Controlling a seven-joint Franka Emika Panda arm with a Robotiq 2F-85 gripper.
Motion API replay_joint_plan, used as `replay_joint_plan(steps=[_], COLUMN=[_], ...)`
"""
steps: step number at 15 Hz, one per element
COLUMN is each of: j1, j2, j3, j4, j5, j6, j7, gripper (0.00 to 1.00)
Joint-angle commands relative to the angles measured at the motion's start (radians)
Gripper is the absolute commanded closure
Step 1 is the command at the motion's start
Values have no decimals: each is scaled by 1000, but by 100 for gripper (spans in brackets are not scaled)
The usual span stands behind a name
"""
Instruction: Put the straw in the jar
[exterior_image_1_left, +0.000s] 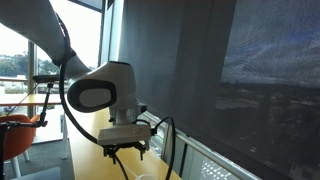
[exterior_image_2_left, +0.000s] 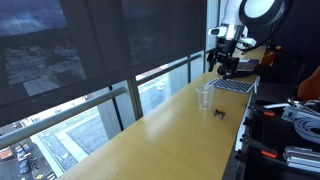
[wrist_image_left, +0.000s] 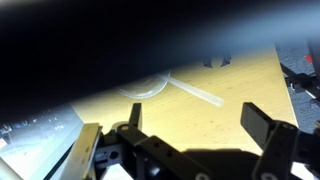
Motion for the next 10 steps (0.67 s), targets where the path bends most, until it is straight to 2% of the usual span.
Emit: replay_joint_plan(steps=[1,10], j1=[-9,-53], j2=[3,68], j3=[-8,-36], j4=[13,115], j5=[-3,-2], j6=[7,-1], j7=[-2,-7], gripper=[0,0])
